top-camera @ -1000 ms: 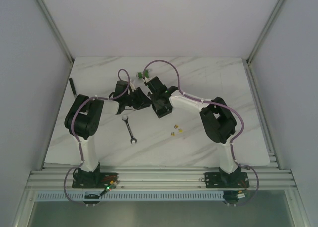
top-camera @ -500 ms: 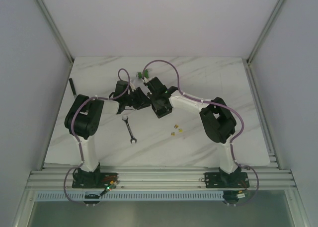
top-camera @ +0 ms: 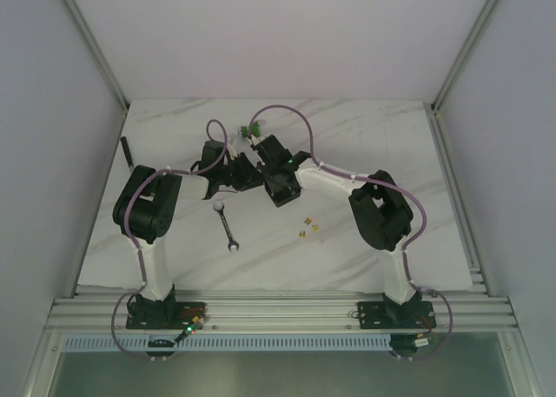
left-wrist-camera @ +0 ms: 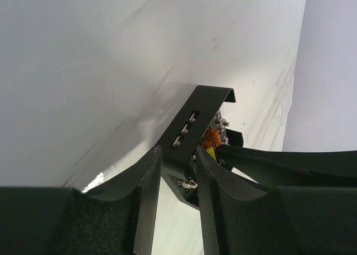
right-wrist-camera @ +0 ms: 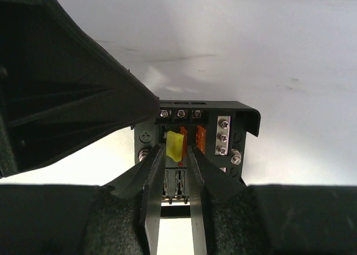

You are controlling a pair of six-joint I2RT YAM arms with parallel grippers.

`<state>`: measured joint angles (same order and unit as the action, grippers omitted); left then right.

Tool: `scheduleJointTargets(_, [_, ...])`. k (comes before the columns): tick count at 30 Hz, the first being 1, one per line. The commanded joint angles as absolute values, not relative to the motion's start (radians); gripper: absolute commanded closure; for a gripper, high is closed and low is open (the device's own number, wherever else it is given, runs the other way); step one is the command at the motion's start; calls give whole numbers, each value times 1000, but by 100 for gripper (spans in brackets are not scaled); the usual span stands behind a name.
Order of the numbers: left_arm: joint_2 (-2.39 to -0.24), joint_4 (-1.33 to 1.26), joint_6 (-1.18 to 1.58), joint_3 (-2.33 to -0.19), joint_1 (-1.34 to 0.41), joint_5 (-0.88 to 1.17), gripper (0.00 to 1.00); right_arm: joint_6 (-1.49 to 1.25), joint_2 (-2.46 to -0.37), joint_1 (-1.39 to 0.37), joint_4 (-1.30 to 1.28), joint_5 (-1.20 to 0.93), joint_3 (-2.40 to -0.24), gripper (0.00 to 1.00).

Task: Snap on the fuse box
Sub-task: Install the fuse at the fuse box base.

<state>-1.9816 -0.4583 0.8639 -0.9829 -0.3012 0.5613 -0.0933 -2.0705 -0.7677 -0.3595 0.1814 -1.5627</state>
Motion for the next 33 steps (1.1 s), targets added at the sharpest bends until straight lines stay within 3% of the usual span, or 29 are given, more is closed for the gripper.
scheduleJointTargets(1, [-1999, -444, 862, -1014, -305, 578, 61, -97, -2028, -776, -347, 221, -1585, 71])
scheduleJointTargets(33, [-2006, -419, 848, -1022, -306, 586, 66, -95, -2082, -776, -333, 190, -1604, 71])
